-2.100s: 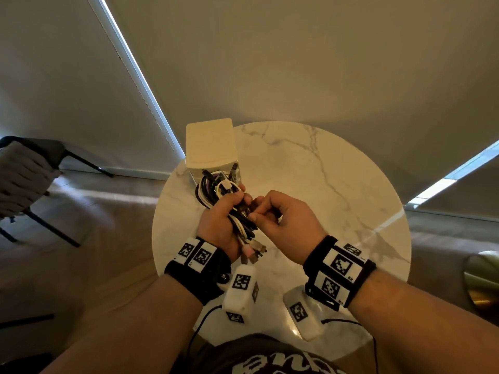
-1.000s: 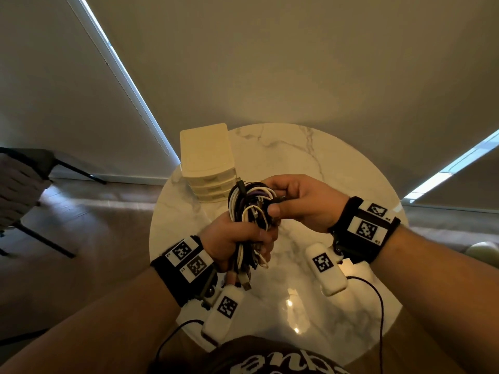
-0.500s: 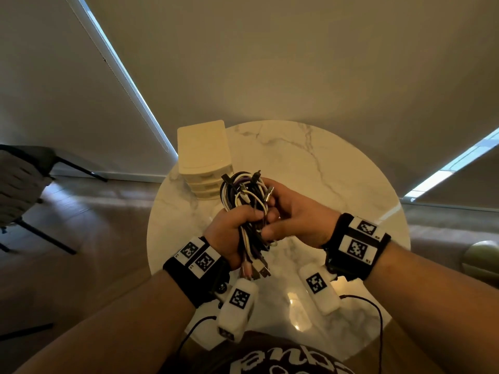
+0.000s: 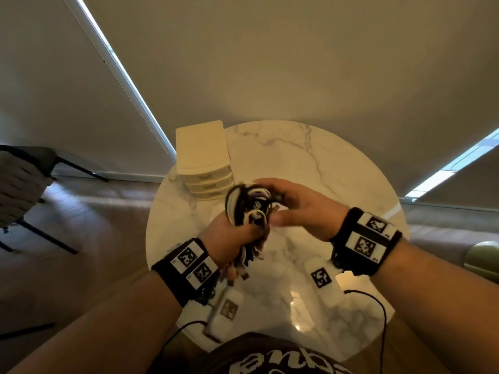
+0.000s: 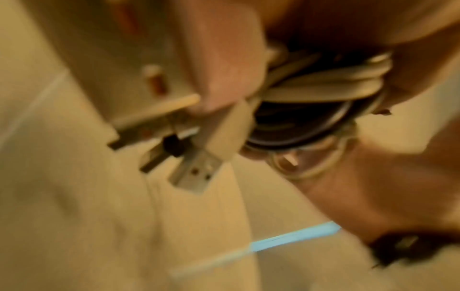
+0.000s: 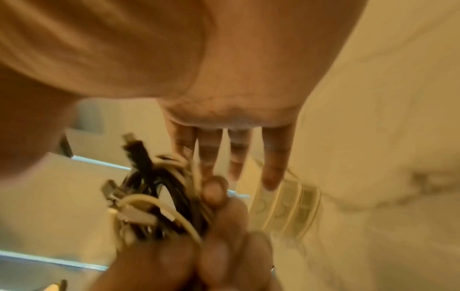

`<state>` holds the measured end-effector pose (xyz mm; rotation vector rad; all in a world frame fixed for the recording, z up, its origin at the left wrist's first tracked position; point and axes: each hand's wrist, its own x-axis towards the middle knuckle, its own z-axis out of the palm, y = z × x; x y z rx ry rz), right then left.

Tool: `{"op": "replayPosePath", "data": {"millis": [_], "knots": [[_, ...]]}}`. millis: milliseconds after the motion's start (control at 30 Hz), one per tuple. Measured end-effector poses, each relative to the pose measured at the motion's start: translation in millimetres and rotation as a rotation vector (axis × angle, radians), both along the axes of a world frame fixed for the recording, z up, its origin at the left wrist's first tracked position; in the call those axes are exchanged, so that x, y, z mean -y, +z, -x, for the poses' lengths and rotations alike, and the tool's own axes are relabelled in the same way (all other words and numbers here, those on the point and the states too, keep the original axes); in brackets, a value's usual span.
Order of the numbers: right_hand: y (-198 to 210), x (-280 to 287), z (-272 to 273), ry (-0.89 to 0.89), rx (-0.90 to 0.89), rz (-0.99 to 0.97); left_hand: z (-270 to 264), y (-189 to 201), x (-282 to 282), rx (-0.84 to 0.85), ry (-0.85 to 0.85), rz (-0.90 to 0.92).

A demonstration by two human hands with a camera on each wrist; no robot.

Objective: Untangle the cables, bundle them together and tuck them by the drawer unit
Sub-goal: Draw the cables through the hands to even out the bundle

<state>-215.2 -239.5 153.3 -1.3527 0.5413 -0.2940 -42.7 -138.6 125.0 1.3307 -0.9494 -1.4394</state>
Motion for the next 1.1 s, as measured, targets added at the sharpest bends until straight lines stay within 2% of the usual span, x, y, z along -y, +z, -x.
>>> {"op": "replayPosePath", "data": {"millis": [67, 133, 200, 300, 400, 500, 600, 733, 833, 967, 1100], "knots": [[2.0, 7.4, 0.8, -0.101, -0.095, -0.177, -9.7, 3.7, 3.2, 0.563, -0.108, -0.013], [-4.9, 7.4, -1.0, -0.13, -0.232, -0.365, -14.8, 10.1, 6.3, 1.001, -0.21, 0.053], [-11.9, -2.3, -6.8, -0.051, -0.325, -0.415, -15.7, 11.7, 8.2, 1.295, -0.273, 0.115], [-21.4, -14.3, -16.9, -0.075, -0.31, -0.471, -17.8, 11.1, 10.4, 1.492, -0.307, 0.094], [-23.8, -17.6, -27.6, -0.151, -0.258, -0.557, -22.0, 8.1, 8.8, 1.567, -0.312, 0.095], [-24.6, -22.0, -40.5, -0.211, -0.258, -0.543, -26.2, 0.9, 6.1, 1.587, -0.343, 0.092], [-31.6, -25.4, -49.0, -0.272, -0.201, -0.489, -39.4, -4.0, 5.6, 1.49, -0.318, 0.076], [-40.1, -31.5, -60.6, -0.27, -0.199, -0.31, -64.6, -6.2, 1.8, 1.306, -0.372, 0.003], [-43.4, -38.2, -77.4, -0.304, -0.169, -0.276, -85.7, -5.6, 1.3, 1.247, -0.396, 0.008], [-44.3, -44.5, -102.9, -0.334, -0.148, -0.278, -108.2, -6.6, 4.6, 1.304, -0.428, 0.045], [-43.3, -41.5, -128.2, -0.46, -0.259, -0.325, -130.1, -14.5, 8.9, 1.355, -0.401, 0.038]]}}
